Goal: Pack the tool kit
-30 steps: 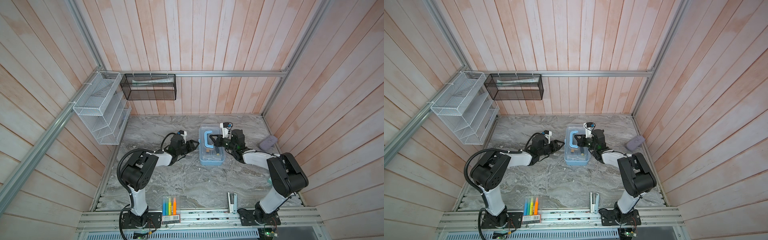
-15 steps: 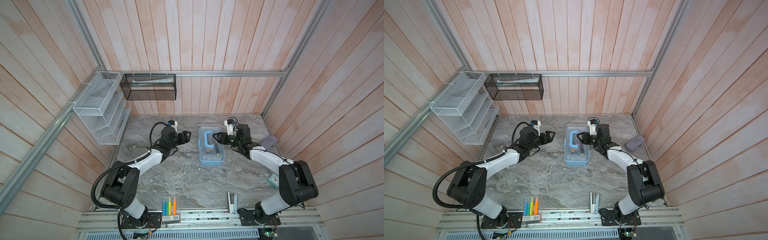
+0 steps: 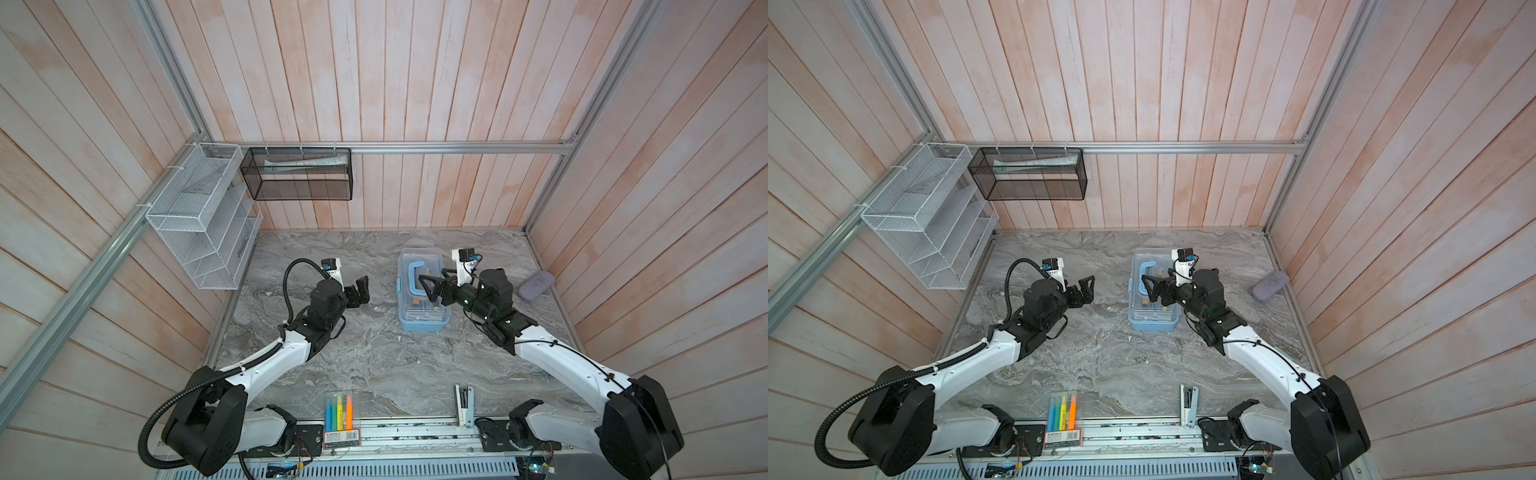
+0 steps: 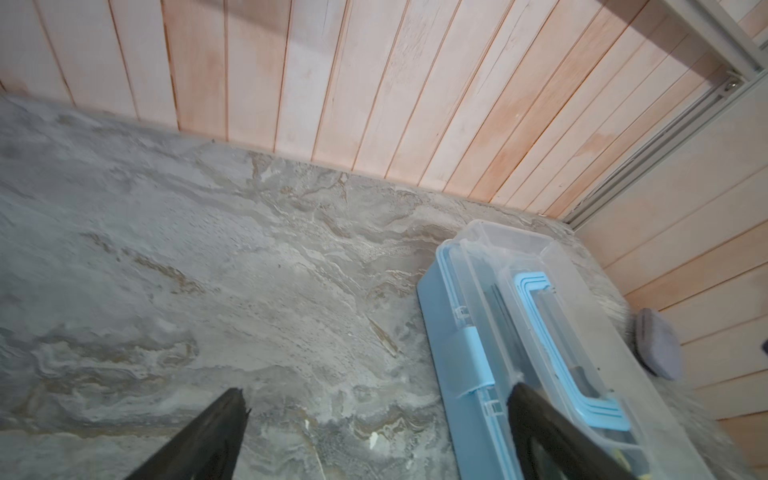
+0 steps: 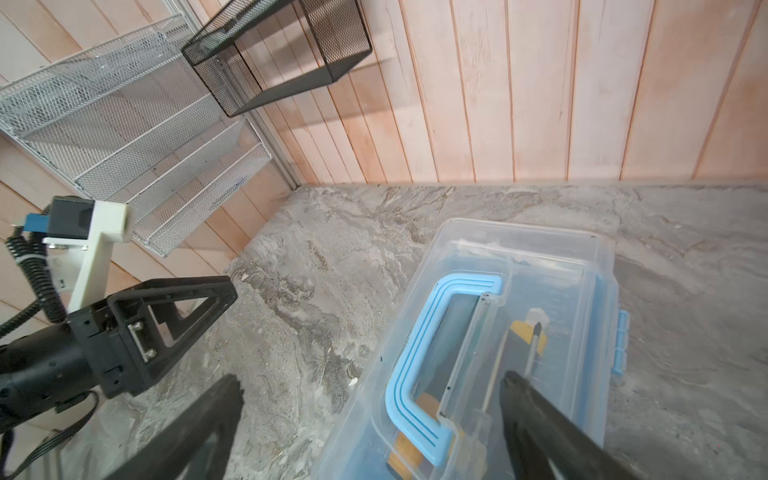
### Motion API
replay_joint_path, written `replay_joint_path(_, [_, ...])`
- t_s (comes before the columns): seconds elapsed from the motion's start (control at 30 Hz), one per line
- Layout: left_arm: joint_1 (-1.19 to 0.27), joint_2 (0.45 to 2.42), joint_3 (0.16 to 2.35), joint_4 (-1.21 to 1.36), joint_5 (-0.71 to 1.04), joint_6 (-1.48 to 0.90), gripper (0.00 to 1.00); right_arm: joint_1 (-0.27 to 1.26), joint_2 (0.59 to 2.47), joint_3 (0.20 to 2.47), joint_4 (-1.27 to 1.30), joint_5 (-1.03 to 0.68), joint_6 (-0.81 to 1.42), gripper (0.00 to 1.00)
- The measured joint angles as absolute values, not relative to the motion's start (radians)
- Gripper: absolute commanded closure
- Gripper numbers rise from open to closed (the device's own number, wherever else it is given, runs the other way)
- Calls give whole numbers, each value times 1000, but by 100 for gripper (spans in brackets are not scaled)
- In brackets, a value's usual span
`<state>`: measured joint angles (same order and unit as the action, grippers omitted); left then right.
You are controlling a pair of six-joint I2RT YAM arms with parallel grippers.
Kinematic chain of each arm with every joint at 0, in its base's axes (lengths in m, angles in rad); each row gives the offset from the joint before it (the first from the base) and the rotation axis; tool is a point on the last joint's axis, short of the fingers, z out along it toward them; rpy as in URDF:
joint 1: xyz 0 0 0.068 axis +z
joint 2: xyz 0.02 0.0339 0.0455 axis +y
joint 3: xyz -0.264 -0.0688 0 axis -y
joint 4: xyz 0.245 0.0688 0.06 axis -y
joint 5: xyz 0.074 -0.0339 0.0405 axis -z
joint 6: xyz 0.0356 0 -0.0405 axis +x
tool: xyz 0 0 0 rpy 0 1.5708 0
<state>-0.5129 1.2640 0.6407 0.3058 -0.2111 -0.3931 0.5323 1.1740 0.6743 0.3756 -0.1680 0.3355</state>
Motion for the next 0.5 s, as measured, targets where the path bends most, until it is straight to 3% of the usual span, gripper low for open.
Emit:
replay_joint_path(0.23, [-474, 1169, 572, 334, -418, -229, 0, 588, 1161, 617, 427, 24, 234, 2])
replay_joint_path(0.5, [-218, 1238, 444, 527, -482, -114, 0, 588, 1160, 554, 531, 112, 188, 2])
